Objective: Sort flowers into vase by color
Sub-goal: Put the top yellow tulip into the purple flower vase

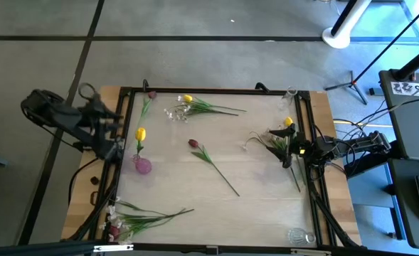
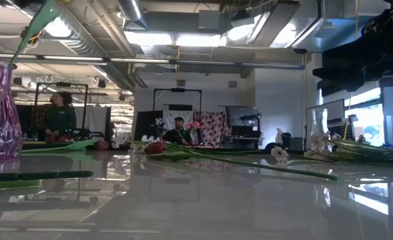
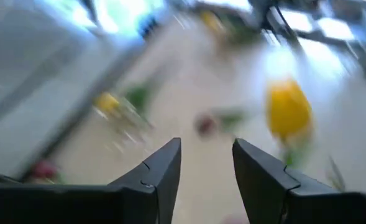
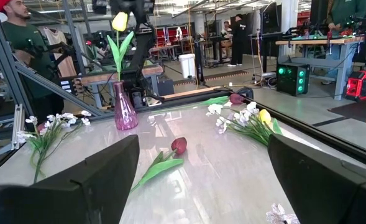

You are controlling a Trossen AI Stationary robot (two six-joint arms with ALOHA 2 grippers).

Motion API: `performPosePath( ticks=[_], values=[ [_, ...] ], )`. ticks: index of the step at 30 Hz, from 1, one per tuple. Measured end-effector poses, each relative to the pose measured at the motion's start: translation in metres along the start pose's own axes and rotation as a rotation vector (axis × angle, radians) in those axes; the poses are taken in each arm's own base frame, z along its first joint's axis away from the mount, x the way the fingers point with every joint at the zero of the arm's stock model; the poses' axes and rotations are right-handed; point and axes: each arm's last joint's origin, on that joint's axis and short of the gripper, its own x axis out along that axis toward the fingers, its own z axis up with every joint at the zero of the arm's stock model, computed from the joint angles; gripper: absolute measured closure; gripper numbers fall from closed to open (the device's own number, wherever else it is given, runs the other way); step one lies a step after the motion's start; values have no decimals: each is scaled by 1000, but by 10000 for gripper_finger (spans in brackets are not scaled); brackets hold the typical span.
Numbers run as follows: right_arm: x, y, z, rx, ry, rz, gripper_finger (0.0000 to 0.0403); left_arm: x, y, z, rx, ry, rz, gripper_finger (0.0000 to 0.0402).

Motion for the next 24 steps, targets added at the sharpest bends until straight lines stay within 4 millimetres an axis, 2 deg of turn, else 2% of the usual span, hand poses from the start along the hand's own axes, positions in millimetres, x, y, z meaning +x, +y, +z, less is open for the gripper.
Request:
performPosePath(
  ticks=[3, 5, 11, 14, 19, 24],
  values=[
    [0, 0, 0, 0, 0, 0, 49, -3, 2, 11, -66, -166, 138, 275],
    [0, 0, 0, 0, 0, 0, 49, -4, 1, 17, -117, -245, 168, 285],
    [0, 0, 0, 0, 0, -1, 49, 1, -17, 41, -213, -365, 120, 304],
    [0, -2, 0, 0, -10, -85, 49, 7, -30, 54, -220, -412, 99, 305],
    [-1, -8, 2, 6, -35, -267, 49, 24, -57, 84, -240, -514, 43, 305],
    [-2, -10, 4, 17, -59, -367, 49, 51, -69, 114, -310, -619, -29, 305]
  ],
)
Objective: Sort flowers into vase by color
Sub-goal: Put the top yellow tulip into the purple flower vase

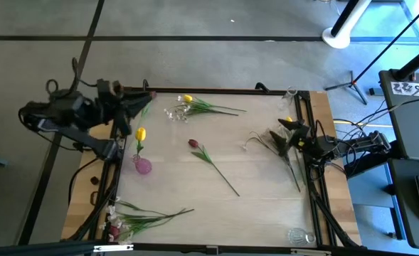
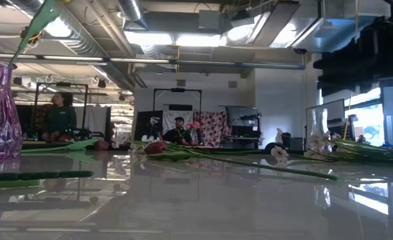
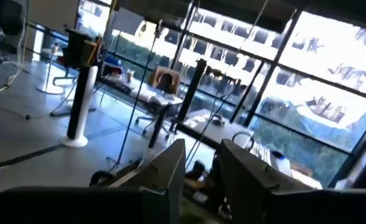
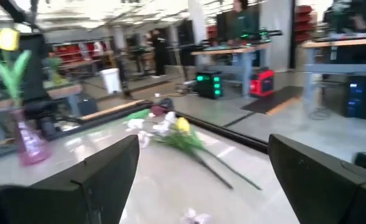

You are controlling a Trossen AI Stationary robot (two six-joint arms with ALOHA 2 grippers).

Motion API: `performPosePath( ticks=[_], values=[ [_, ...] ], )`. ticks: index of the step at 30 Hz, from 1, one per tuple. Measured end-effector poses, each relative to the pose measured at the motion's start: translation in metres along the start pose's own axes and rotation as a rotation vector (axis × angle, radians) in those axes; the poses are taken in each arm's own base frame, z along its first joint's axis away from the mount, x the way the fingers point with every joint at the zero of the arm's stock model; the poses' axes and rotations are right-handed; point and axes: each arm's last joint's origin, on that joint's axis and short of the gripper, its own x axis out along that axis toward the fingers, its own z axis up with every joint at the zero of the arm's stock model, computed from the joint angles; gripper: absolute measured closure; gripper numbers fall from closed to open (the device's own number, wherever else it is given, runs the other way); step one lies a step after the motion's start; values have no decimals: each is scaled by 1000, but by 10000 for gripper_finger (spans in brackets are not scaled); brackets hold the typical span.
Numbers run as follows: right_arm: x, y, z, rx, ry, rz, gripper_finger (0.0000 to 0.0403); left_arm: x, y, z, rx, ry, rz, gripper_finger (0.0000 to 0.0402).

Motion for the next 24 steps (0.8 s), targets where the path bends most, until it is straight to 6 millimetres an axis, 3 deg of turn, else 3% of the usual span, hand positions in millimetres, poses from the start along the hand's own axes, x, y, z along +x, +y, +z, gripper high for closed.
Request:
performPosePath(
  ticks=[4, 10, 18, 22, 24],
  values=[
    [0, -2, -2, -23, 14, -56, 49, 38, 7, -7, -1, 15, 30, 305],
    [0, -4, -3, -31, 11, -143, 49, 82, 41, -8, -72, 4, 118, 305],
    [0, -4, -3, -34, 16, -112, 49, 108, 91, -2, -215, -54, 276, 305],
    [0, -3, -2, 1, 9, -99, 49, 110, 97, 6, -255, -116, 249, 305],
    [0, -1, 2, 166, -22, -43, 49, 109, 95, 10, -259, -152, 232, 305]
  ],
)
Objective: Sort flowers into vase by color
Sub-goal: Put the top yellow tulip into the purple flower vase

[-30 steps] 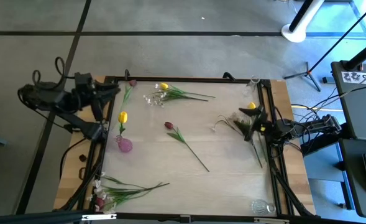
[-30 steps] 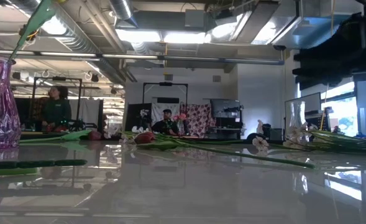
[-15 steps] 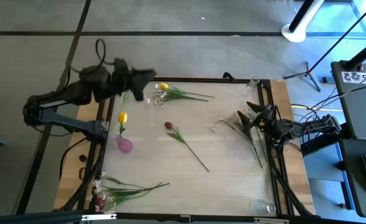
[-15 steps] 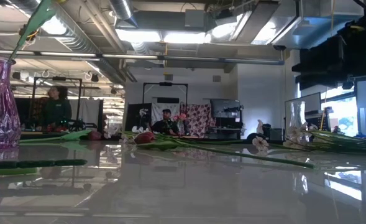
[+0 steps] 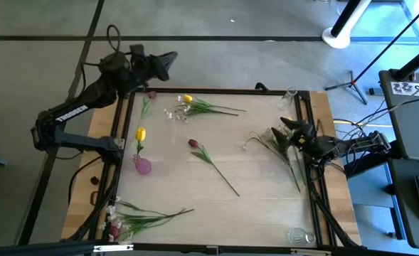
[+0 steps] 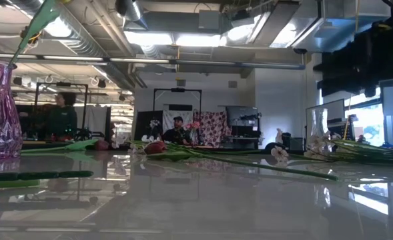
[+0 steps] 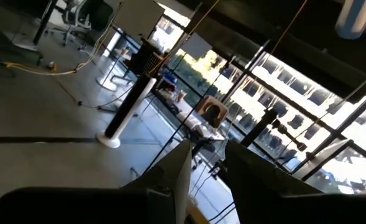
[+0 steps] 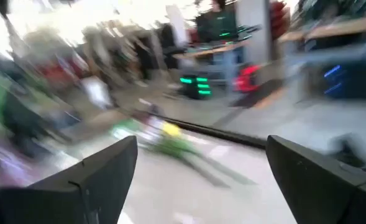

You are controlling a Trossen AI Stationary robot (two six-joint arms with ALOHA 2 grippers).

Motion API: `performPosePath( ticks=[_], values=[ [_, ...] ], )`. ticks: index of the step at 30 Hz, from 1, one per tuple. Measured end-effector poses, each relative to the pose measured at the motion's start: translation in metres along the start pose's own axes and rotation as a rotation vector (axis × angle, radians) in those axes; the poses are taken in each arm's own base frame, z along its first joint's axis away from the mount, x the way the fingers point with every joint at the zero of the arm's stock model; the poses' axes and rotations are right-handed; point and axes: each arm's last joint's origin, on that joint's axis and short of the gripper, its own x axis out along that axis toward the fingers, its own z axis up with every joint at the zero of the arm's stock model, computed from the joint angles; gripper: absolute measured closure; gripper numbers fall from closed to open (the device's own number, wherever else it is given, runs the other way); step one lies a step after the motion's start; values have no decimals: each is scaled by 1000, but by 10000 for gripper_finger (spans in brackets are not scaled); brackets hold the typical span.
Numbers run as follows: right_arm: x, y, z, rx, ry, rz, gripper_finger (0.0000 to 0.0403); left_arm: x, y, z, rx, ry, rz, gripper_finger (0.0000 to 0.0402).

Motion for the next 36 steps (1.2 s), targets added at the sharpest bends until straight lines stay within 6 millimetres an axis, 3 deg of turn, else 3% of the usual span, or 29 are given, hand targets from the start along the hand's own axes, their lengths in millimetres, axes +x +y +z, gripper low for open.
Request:
performPosePath(
  ticks=[2, 6, 11, 16, 22, 30, 36],
  values=[
    [0, 3, 8, 181, -44, 73, 49, -1, -1, 2, -18, -20, -12, 305],
    [0, 2, 28, 348, -216, 16, 49, -10, -7, 10, -37, -45, -33, 305],
    [5, 13, 55, 233, -233, 185, 49, -16, -21, 31, 13, -84, -59, 305],
    [24, 34, 83, 197, -197, 155, 49, -24, -29, 55, 125, -174, -56, 305],
    [68, 76, 113, 172, -173, 195, 49, -41, -33, 72, 191, -236, -64, 309],
    [140, 147, 130, 176, -106, 352, 49, -85, -31, 87, 240, -267, -52, 332],
    [206, 157, 135, -65, 116, 190, 49, -114, -26, 87, 263, -188, -47, 354]
  ],
)
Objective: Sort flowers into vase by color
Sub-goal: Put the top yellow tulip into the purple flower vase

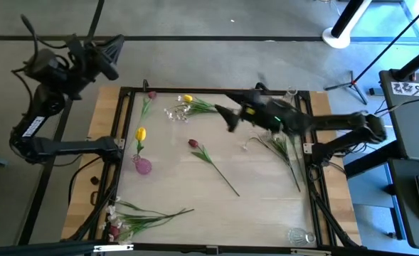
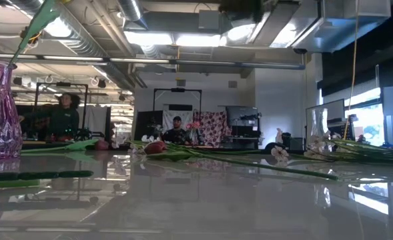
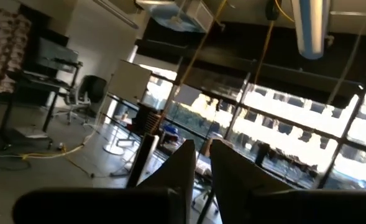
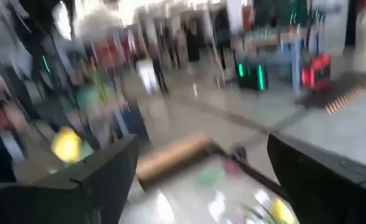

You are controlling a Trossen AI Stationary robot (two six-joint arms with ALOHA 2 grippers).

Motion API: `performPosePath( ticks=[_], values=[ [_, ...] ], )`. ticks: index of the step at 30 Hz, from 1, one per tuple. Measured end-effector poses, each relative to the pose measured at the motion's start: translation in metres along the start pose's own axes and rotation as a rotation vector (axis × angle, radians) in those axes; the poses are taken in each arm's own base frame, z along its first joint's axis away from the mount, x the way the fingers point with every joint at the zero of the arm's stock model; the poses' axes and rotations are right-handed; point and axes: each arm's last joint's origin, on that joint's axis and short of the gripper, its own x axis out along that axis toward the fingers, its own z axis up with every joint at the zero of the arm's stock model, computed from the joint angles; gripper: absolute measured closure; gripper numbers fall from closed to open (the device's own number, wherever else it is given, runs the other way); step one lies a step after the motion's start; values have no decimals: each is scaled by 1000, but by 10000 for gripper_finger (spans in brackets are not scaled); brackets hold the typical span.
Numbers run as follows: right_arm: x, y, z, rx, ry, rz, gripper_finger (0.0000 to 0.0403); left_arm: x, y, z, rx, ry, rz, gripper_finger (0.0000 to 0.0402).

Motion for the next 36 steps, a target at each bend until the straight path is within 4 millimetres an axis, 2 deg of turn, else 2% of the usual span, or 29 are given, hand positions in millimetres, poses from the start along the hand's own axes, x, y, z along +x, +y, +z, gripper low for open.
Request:
performPosePath(
  ticks=[3, 6, 11, 14, 17, 24, 28, 36],
  values=[
    [28, -17, 5, -76, 159, -51, 49, -9, 0, 2, -3, 26, -53, 361],
    [52, -49, -2, -139, 330, -151, 50, -15, -1, 2, -3, 50, -105, 365],
    [78, -111, -30, -227, 544, -313, 79, -16, -1, -4, 4, 140, -168, 367],
    [86, -139, -52, -304, 683, -399, 118, -17, -1, -8, 7, 185, -189, 367],
    [92, -161, -76, -317, 815, -412, 164, -17, -1, -9, 11, 195, -192, 367],
    [106, -192, -134, -301, 1045, -232, 239, -16, 1, -7, 23, 160, -128, 367],
    [109, -202, -148, -325, 1085, -213, 254, -11, 1, -9, 20, 159, -107, 367],
    [113, -230, -167, -295, 1110, -182, 255, 4, 1, -18, 22, 196, -86, 367]
  ],
)
